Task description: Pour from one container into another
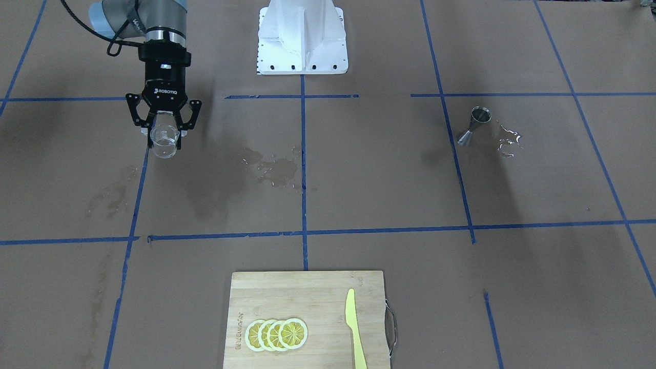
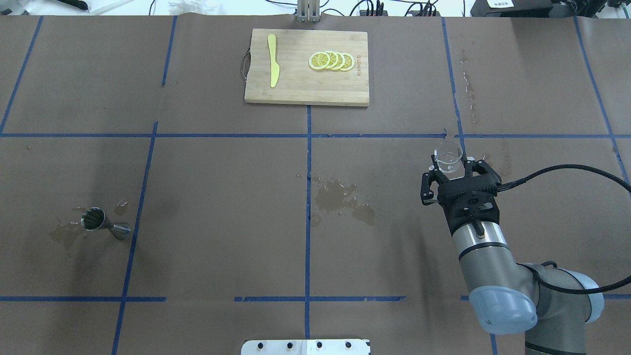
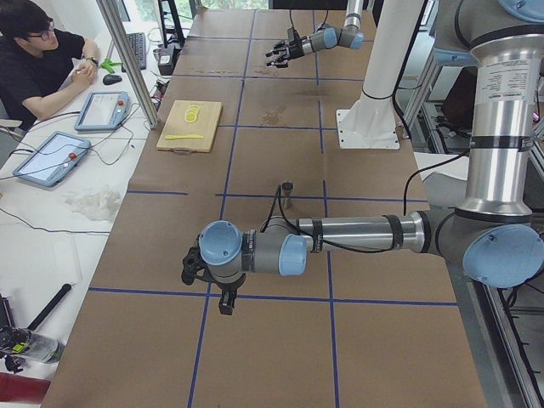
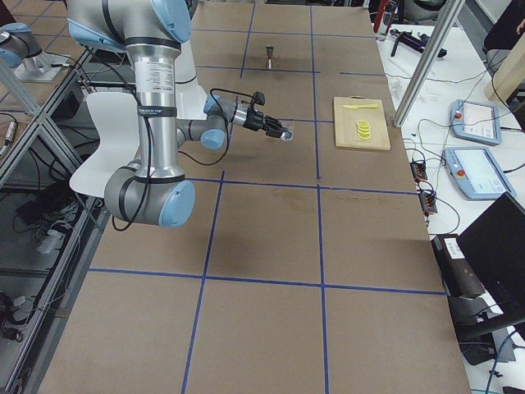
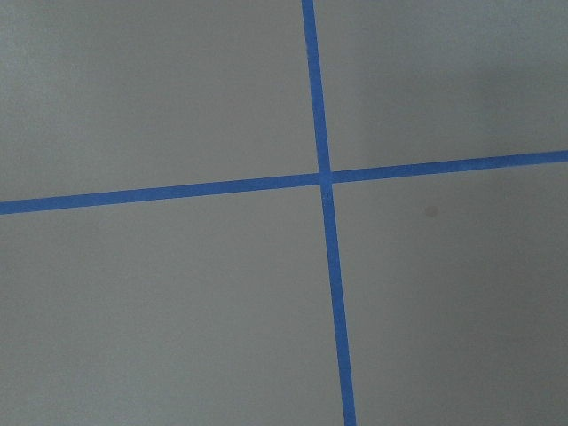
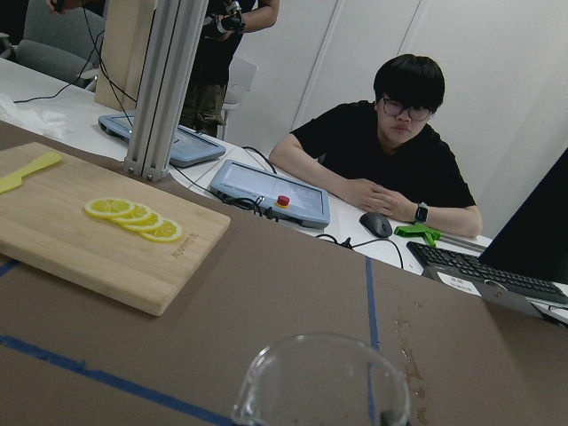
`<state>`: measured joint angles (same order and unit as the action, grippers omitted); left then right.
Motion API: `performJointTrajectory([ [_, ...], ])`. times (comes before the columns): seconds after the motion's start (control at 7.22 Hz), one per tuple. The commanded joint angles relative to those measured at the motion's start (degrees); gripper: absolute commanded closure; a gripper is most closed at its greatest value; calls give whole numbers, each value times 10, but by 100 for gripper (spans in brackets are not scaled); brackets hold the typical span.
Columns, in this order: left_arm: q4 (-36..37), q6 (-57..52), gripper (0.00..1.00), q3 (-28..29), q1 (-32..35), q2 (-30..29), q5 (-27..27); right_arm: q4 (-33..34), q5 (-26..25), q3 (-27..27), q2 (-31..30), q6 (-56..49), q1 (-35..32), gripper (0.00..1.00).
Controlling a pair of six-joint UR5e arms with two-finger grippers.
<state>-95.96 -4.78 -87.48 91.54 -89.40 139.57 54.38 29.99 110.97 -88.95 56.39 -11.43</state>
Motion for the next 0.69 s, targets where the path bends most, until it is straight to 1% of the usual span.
performJointTrajectory([
  [0.0, 0, 0, 0, -1, 0, -3, 0, -232, -3, -134, -24, 6, 1, 100],
  [0.14, 0, 0, 0, 0, 0, -3, 0, -303, -5, -169, -24, 6, 2, 100],
  [0.28, 0, 0, 0, 0, 0, -3, 1, -317, -5, -190, -25, 7, 3, 100],
  [0.42, 0, 0, 0, 0, 0, -3, 1, -349, -5, -218, -27, 35, 4, 100],
  [0.55, 0, 0, 0, -1, 0, -3, 1, -364, -4, -231, -38, 38, 4, 100],
])
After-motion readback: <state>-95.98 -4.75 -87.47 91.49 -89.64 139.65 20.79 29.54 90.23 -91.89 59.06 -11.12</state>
